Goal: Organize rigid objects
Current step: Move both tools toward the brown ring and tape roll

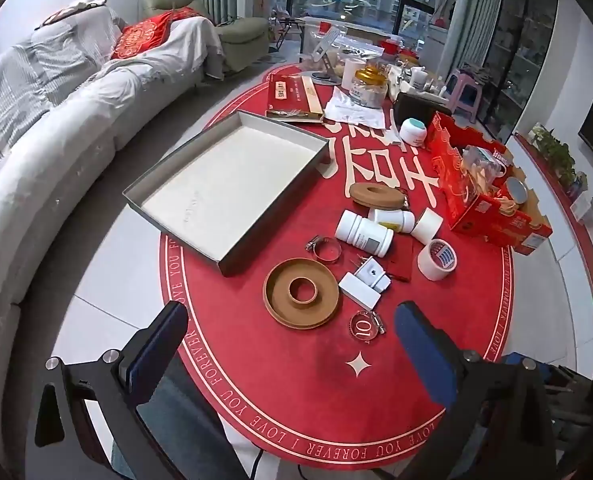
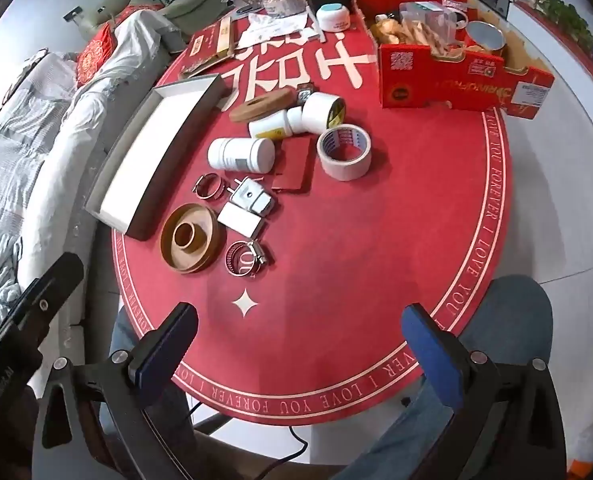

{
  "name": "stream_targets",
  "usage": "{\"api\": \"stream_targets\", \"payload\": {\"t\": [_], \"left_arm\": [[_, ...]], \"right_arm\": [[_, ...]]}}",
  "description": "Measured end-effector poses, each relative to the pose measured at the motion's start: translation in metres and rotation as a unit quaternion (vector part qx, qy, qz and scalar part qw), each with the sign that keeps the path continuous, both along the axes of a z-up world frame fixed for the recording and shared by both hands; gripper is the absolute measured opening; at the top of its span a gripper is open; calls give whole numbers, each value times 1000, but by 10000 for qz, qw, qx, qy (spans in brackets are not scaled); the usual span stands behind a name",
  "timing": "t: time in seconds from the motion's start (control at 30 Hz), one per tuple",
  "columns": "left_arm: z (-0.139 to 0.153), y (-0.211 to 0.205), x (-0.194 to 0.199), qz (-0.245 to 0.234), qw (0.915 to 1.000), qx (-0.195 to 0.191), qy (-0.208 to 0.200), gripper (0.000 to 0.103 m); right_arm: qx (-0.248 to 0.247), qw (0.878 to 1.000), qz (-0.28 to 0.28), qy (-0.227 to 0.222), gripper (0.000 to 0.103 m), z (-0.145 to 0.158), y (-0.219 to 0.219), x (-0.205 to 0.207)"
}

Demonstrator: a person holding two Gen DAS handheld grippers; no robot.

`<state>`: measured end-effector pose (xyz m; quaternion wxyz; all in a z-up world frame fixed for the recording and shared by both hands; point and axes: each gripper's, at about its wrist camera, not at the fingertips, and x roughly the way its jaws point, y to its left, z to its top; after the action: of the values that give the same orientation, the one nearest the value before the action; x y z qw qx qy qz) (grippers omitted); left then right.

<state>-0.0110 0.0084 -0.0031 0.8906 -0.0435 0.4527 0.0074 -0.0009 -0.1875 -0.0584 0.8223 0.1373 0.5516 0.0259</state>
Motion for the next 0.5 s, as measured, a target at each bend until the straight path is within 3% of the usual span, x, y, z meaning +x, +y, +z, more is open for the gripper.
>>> {"api": "stream_targets", "payload": {"t": [0.5], "left_arm": [[-9, 4, 8, 10, 9997, 72, 243, 103]], "right_arm": [[121, 9996, -88, 259, 103, -11, -6, 2]]}}
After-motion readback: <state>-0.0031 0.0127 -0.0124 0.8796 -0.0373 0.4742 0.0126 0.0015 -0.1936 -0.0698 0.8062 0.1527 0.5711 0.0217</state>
